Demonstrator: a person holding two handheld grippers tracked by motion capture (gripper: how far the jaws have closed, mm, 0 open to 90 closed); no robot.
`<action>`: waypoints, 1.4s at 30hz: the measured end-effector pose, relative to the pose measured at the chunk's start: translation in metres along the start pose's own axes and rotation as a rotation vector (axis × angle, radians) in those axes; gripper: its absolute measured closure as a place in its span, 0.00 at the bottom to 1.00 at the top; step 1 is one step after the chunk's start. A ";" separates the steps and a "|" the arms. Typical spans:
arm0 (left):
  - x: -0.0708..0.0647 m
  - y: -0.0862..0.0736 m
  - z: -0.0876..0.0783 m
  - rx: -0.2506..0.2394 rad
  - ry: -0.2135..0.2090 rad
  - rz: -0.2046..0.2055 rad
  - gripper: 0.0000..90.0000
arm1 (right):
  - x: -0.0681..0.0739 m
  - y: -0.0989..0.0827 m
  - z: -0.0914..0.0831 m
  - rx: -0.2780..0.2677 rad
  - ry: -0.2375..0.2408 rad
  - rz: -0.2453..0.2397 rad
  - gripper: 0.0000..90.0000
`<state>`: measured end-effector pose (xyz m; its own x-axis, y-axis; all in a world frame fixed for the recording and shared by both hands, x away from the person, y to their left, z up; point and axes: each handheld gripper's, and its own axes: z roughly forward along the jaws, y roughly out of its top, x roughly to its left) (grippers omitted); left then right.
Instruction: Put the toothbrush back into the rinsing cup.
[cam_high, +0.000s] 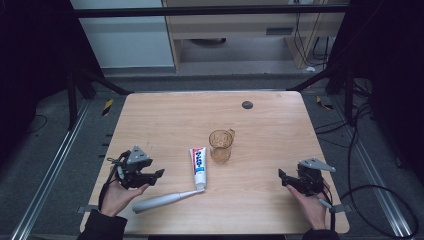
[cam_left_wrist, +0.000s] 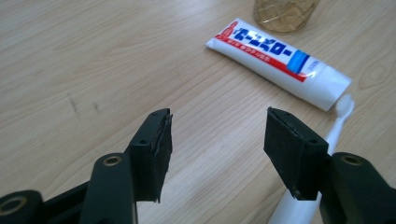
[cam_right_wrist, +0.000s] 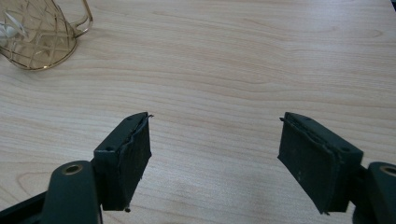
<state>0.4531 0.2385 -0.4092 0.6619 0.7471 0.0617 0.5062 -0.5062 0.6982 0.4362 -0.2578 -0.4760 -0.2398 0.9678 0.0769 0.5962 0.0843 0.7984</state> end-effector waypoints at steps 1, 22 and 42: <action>-0.002 0.003 0.002 0.006 -0.010 0.015 0.45 | 0.000 0.000 0.000 -0.001 -0.001 -0.002 0.28; -0.027 -0.016 0.030 0.226 -0.165 0.189 0.47 | -0.002 -0.001 0.002 0.021 0.003 -0.018 0.27; -0.046 -0.015 0.040 0.327 -0.228 0.304 0.60 | 0.000 -0.002 0.003 0.041 0.012 -0.037 0.27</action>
<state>0.4367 0.1942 -0.4515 0.8919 0.4500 0.0448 0.3943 -0.8223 0.4104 0.4375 -0.2576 -0.4791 -0.2712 0.9610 0.0547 0.6175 0.1301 0.7758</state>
